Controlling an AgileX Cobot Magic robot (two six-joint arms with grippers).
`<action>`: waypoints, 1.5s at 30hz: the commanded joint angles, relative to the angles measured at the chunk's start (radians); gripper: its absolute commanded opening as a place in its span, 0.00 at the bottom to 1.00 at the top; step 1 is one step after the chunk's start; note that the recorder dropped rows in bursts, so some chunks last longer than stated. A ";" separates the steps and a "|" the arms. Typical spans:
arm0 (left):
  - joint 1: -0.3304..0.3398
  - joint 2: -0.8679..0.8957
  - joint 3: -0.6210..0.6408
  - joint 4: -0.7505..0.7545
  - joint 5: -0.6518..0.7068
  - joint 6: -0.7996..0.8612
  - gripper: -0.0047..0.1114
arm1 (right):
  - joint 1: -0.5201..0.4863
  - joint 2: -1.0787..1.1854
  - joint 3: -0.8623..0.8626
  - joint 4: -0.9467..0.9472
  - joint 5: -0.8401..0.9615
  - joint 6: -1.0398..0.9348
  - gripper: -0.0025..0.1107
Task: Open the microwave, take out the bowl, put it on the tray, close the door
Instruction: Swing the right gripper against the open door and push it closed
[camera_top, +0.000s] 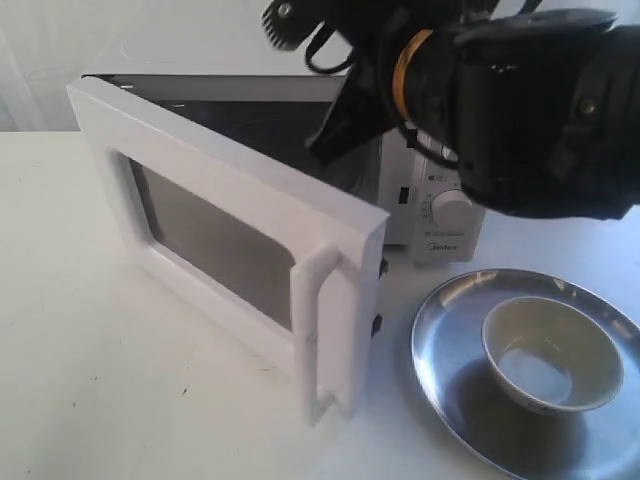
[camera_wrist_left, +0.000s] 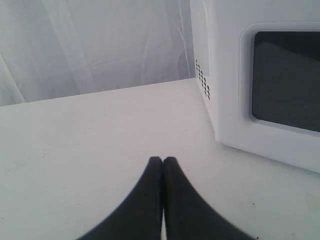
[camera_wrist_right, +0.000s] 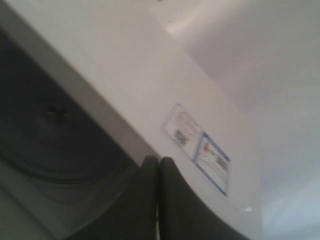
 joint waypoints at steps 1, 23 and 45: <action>-0.001 -0.002 -0.003 -0.008 -0.004 0.000 0.04 | 0.069 -0.014 0.022 0.034 -0.048 -0.073 0.02; -0.001 -0.002 -0.003 -0.008 -0.004 0.000 0.04 | 0.390 0.062 -0.175 -0.022 -0.625 -0.066 0.02; -0.001 -0.002 -0.003 -0.008 -0.004 0.000 0.04 | 0.390 0.474 -0.531 -0.084 -0.231 0.012 0.02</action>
